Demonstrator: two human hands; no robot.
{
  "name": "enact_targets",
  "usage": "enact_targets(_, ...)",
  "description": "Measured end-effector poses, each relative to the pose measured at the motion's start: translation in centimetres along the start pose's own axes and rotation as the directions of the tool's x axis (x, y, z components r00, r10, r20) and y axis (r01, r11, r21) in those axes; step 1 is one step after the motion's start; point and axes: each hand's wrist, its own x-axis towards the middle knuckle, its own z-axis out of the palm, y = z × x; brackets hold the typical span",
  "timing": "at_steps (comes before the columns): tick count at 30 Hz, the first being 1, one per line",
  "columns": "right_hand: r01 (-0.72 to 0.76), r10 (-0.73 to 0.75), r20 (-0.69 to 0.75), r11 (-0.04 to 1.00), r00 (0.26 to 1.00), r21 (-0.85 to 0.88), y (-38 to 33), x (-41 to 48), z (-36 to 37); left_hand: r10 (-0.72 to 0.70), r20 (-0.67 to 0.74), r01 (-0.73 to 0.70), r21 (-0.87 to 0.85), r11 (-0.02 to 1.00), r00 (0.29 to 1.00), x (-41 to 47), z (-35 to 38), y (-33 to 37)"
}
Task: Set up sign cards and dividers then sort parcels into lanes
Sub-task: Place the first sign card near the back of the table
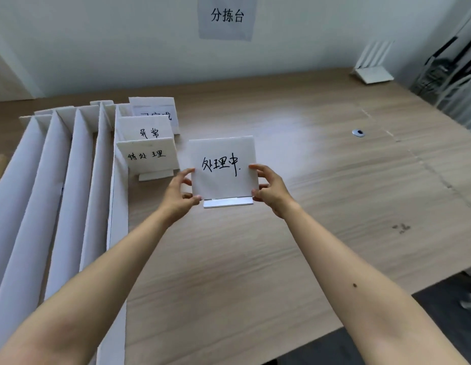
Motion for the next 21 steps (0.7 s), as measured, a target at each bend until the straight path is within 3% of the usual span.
enact_targets(7,-0.005,0.006,-0.060,1.000,0.998,0.006,0.0,-1.4,-7.9,0.058,0.081,-0.058,-0.005,0.998,0.995,0.5,5.8,4.0)
enact_targets(21,0.002,-0.004,-0.035,0.999,0.999,-0.044,1.5,-2.6,-30.1,0.102,0.086,-0.098,-0.055,0.994,0.991,0.2,25.3,13.1)
